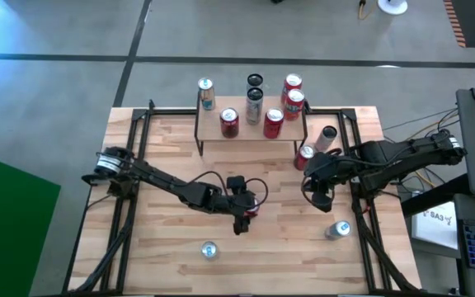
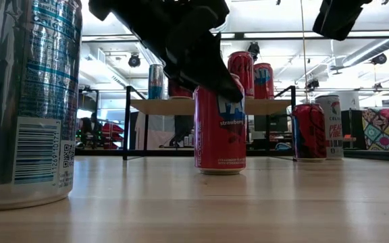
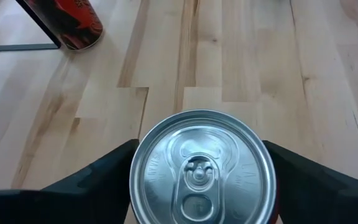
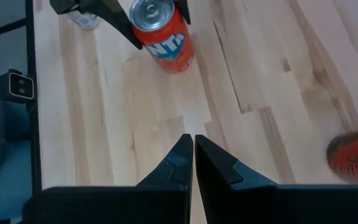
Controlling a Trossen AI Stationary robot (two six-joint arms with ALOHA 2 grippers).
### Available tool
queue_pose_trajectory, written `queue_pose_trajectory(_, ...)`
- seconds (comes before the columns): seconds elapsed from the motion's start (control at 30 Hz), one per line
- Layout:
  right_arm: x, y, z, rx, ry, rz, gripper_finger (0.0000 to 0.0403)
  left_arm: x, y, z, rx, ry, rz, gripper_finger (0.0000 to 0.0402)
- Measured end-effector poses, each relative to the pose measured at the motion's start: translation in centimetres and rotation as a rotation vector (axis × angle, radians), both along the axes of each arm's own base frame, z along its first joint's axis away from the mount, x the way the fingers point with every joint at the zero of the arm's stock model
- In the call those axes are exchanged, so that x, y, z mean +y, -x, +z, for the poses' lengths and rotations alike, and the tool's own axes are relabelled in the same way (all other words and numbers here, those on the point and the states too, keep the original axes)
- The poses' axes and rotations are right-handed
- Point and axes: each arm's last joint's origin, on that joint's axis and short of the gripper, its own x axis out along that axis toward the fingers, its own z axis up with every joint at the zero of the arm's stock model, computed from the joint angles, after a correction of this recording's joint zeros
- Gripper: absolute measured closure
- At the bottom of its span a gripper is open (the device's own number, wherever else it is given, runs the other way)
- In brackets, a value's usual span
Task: Place canned beverage on shelf
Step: Put the red soda can on the shelf
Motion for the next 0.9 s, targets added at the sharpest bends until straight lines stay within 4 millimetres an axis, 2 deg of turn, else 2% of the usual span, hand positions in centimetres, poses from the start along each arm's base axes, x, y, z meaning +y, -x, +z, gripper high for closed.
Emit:
queue_pose_trajectory(0.13,0.1,-0.3,-0.4,-0.029,0.011,0.021,0.0394,0.0,0.0,0.1,0.0,-0.003,0.0,0.0114)
queue_pose_trajectory(0.27,0.2,-1.1,-1.6,-0.103,0.039,0.071,0.0394,0.0,0.1,0.8,0.0,-0.032,-0.027,0.0114)
queue_pose_trajectory(0.47,0.4,-2.5,-3.6,-0.288,0.116,0.161,0.0394,0.3,1.3,5.0,-0.106,-0.065,-0.068,0.0114)
queue_pose_trajectory(0.6,0.3,-3.1,-4.6,-0.41,0.223,0.153,0.0394,0.5,2.8,7.8,-0.158,-0.094,-0.102,0.0114)
queue_pose_trajectory(0.77,0.4,-3.9,-4.0,-0.533,0.282,0.175,0.0394,0.8,4.8,11.0,-0.213,-0.108,-0.139,0.0114)
queue_pose_trajectory(0.9,0.7,-4.9,-3.6,-0.634,0.3,0.187,0.0391,1.0,5.6,12.1,-0.245,-0.103,-0.166,0.0114)
